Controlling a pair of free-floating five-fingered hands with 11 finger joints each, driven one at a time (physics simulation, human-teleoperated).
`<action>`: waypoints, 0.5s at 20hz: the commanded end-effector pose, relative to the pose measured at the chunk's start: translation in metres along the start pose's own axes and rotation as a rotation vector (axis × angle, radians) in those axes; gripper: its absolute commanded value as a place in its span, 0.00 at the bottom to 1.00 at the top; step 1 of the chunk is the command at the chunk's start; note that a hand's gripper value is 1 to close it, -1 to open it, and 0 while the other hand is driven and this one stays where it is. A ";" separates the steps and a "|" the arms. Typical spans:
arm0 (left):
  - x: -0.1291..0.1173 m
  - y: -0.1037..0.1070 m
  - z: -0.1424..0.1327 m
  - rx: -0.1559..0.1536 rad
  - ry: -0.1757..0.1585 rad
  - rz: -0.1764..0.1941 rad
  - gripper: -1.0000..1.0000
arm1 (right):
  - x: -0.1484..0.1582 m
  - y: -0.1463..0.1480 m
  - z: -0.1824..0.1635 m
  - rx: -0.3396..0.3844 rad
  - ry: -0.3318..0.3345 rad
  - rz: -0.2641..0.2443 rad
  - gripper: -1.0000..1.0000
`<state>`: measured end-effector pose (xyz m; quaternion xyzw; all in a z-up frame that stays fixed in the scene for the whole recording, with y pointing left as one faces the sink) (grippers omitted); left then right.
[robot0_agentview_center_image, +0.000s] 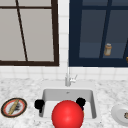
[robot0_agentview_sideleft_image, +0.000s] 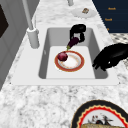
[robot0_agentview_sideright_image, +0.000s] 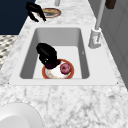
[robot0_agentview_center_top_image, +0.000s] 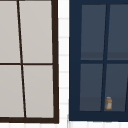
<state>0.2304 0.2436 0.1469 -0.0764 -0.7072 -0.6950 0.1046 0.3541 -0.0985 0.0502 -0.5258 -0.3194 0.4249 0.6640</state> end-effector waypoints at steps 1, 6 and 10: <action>0.000 0.000 0.000 0.000 0.000 0.000 0.50 | -0.012 -0.021 0.006 0.037 0.003 0.017 1.00; 0.000 0.000 0.000 0.000 0.000 0.000 0.50 | -0.022 -0.048 0.010 0.040 -0.004 0.035 1.00; 0.000 0.000 0.000 0.000 0.000 0.000 0.50 | -0.029 -0.067 0.012 0.048 -0.018 0.049 1.00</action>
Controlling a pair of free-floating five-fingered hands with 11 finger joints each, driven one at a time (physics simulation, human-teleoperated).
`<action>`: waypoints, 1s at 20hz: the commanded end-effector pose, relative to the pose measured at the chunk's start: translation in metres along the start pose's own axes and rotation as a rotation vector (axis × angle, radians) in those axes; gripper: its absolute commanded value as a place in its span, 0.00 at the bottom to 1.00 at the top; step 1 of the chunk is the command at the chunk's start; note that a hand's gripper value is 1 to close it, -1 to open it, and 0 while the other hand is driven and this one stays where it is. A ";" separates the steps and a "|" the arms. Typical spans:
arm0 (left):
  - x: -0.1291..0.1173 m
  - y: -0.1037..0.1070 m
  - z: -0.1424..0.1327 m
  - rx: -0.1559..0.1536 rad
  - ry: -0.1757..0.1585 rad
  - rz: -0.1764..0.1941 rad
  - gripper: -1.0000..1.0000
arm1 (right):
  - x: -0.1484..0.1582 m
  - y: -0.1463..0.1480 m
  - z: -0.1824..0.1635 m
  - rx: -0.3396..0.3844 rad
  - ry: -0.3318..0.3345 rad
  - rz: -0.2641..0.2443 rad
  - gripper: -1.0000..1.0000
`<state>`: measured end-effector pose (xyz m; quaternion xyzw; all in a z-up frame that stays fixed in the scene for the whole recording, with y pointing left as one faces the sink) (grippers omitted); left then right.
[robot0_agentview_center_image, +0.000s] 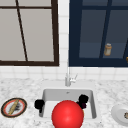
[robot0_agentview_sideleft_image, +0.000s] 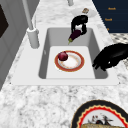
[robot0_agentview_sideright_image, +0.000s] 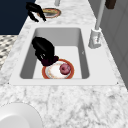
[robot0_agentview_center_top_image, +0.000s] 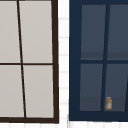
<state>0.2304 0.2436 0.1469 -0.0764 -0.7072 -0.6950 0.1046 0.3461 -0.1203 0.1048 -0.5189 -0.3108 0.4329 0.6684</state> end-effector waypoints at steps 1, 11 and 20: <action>0.000 0.000 0.000 0.000 0.000 0.000 0.50 | -0.007 -0.019 0.002 0.028 -0.024 0.037 1.00; 0.000 0.000 0.000 0.000 0.000 0.000 0.50 | -0.029 -0.069 0.011 0.024 -0.026 0.035 1.00; 0.000 0.000 0.000 0.000 0.000 0.000 0.50 | -0.056 -0.099 0.004 0.065 -0.021 0.029 1.00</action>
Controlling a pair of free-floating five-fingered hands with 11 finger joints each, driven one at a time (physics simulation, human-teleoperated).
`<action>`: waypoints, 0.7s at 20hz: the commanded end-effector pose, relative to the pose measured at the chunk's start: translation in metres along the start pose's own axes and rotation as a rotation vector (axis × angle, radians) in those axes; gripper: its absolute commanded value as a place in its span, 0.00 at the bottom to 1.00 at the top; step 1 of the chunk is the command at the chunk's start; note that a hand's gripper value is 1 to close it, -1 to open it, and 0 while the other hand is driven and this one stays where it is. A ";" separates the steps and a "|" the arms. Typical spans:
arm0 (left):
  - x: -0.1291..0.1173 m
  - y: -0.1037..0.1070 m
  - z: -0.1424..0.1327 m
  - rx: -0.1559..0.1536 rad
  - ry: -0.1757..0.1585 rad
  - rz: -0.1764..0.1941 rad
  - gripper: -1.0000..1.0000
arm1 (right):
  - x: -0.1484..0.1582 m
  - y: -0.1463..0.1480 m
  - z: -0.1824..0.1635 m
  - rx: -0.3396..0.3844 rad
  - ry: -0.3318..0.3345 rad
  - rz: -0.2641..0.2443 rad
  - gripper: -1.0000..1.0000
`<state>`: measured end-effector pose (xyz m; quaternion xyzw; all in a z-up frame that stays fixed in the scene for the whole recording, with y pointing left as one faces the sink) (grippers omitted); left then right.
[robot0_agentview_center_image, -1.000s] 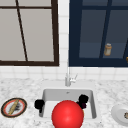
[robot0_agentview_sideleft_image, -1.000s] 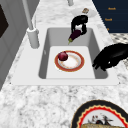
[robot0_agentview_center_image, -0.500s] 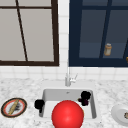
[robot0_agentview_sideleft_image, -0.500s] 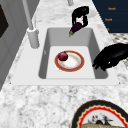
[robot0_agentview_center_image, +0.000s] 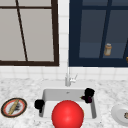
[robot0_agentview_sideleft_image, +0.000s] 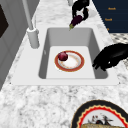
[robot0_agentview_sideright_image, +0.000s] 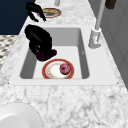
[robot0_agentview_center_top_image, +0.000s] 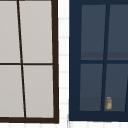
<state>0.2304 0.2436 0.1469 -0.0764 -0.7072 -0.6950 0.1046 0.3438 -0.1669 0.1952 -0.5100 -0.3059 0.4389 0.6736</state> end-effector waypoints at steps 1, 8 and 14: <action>0.000 0.000 0.000 0.000 0.000 0.000 0.50 | -0.013 -0.010 -0.003 0.049 -0.014 0.029 1.00; 0.000 0.000 0.000 0.000 0.000 0.000 0.50 | -0.040 -0.028 -0.012 0.073 -0.013 0.033 1.00; 0.000 0.000 0.000 0.000 0.000 0.000 0.50 | -0.064 -0.045 -0.017 0.095 -0.015 0.042 1.00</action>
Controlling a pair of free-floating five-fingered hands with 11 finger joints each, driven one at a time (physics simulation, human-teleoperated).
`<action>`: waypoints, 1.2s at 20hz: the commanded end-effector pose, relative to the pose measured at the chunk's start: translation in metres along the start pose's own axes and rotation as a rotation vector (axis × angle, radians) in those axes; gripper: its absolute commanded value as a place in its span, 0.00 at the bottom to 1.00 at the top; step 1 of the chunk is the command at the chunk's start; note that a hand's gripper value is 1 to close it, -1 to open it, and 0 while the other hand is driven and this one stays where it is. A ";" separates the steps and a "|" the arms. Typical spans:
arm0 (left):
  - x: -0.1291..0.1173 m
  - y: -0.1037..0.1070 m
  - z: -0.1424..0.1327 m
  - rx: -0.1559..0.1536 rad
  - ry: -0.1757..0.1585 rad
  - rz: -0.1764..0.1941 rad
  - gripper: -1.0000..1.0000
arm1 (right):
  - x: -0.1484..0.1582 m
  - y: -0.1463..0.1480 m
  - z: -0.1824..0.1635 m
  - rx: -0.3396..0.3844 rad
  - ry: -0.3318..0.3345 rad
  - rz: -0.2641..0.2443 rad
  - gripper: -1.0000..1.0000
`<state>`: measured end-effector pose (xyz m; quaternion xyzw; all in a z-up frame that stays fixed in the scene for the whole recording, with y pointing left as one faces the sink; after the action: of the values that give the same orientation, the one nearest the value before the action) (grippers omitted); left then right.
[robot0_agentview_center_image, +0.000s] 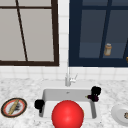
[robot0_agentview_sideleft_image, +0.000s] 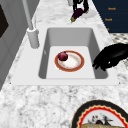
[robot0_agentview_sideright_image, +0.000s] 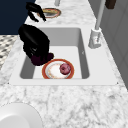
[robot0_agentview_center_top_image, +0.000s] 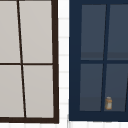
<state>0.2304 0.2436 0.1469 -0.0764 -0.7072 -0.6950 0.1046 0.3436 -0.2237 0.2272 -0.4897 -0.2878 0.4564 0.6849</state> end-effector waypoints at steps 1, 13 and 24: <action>0.000 0.000 0.000 0.000 0.000 0.000 0.50 | -0.016 -0.013 -0.003 0.033 -0.010 0.024 1.00; 0.000 0.000 0.000 0.000 0.000 0.000 0.50 | -0.075 -0.049 -0.014 0.038 -0.017 0.010 1.00; 0.000 0.000 0.000 0.000 0.000 0.000 0.50 | -0.137 -0.061 -0.027 0.039 -0.030 0.027 1.00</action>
<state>0.2304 0.2436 0.1469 -0.0764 -0.7072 -0.6950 0.1046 0.3339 -0.3504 0.2815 -0.4790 -0.2840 0.4616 0.6906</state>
